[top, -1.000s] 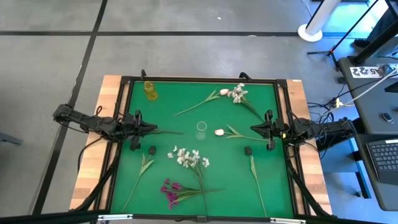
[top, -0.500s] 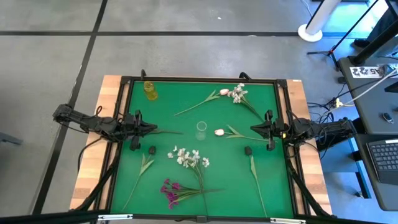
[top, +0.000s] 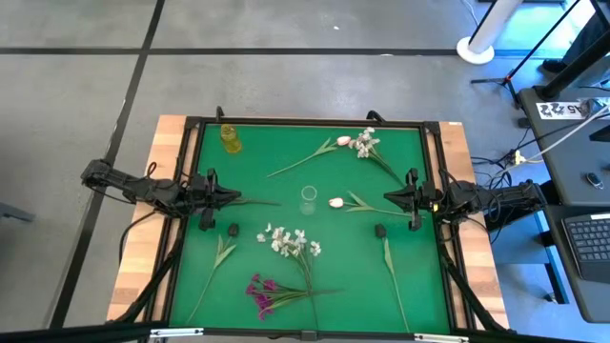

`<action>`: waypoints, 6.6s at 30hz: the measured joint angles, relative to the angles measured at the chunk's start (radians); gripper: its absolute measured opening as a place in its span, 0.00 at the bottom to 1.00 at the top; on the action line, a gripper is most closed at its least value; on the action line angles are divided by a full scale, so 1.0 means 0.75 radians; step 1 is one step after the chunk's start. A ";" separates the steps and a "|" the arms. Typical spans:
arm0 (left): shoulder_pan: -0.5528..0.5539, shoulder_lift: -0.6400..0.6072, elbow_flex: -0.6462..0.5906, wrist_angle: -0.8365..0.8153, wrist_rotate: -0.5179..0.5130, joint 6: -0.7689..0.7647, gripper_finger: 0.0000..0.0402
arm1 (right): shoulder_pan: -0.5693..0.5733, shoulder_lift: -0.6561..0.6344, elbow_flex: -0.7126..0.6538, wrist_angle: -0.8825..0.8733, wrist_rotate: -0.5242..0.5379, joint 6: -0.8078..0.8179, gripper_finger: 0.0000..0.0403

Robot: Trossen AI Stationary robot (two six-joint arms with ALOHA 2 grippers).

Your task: Sort flowers into vase by color

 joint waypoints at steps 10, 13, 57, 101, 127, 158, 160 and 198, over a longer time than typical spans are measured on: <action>0.000 0.000 0.000 0.000 0.000 0.000 0.00 | 0.000 0.000 0.000 -0.001 0.000 0.000 0.04; 0.000 0.000 0.000 0.000 0.000 0.000 0.00 | 0.000 0.000 0.000 0.000 0.000 0.000 0.04; -0.001 0.000 0.000 -0.001 0.000 0.000 0.00 | 0.000 0.000 0.000 0.000 0.000 0.000 0.04; 0.000 0.000 0.000 0.000 0.000 0.000 0.00 | 0.000 0.001 0.000 0.226 -0.038 0.067 0.04; 0.000 0.000 0.000 0.000 0.000 0.000 0.00 | 0.104 1.153 0.867 -0.410 -0.300 0.497 0.04; 0.000 0.000 0.000 0.000 0.001 0.000 0.00 | 0.427 2.191 1.039 0.311 0.137 0.968 0.64; -0.001 0.000 0.000 0.000 0.001 0.000 0.00 | 0.412 2.242 1.080 0.313 0.131 0.971 0.71; 0.000 -0.001 0.000 -0.001 0.012 0.000 0.00 | 0.398 2.647 1.509 -0.087 0.133 1.014 0.80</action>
